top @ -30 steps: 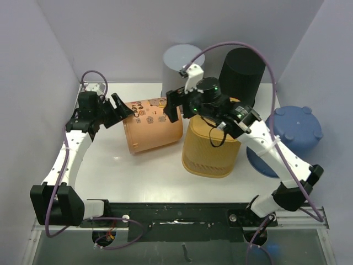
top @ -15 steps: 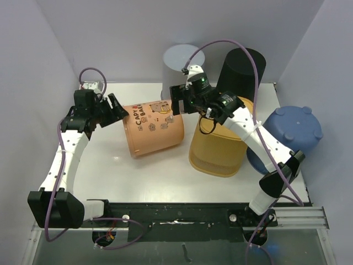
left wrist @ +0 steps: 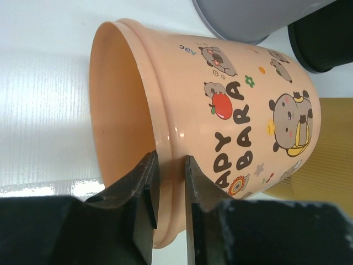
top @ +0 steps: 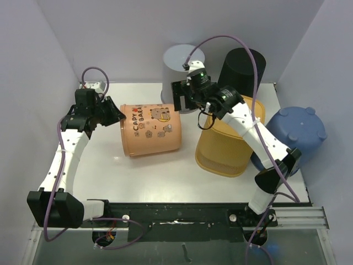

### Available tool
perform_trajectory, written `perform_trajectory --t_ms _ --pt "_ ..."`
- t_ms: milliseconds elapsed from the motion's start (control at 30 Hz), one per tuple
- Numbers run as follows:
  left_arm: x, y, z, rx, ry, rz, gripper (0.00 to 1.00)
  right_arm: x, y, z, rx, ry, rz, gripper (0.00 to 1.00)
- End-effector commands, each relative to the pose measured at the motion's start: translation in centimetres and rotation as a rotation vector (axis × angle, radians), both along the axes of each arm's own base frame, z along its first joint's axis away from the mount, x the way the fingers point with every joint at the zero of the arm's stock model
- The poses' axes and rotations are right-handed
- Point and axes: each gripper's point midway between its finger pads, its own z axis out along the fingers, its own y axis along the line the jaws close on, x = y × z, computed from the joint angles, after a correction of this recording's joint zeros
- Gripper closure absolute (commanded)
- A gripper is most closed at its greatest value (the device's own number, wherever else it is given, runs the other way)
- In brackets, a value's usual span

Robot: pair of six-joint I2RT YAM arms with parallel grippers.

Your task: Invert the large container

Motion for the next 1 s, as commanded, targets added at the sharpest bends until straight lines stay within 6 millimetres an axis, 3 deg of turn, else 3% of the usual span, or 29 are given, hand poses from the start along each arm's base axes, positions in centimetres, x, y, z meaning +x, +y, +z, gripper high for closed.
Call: perform_trajectory --t_ms 0,100,200,367,533,833,967 --pt "-0.3 1.5 0.0 0.086 0.006 0.016 1.0 0.3 4.6 3.2 0.039 -0.096 0.121 0.02" --pt "-0.4 1.4 -1.0 0.082 0.028 0.007 1.0 1.2 6.8 1.9 0.052 -0.077 0.167 0.02" --pt "-0.4 1.4 -2.2 0.078 0.05 0.009 1.0 2.1 7.6 -0.5 0.078 -0.024 0.172 0.02" --pt "-0.8 2.0 -4.5 0.035 0.07 0.015 1.0 2.4 8.1 -2.8 0.18 0.028 0.2 0.02" --pt "-1.6 3.0 -6.8 0.011 0.117 0.038 1.0 2.9 7.2 -4.7 0.232 0.094 0.174 0.02" --pt "-2.3 2.7 -9.4 -0.011 0.168 0.042 1.0 1.8 8.2 -6.1 0.372 0.202 0.204 0.02" --pt "-2.4 2.7 -9.9 -0.01 0.178 0.041 1.0 1.1 9.3 -5.4 0.439 0.222 0.25 0.02"
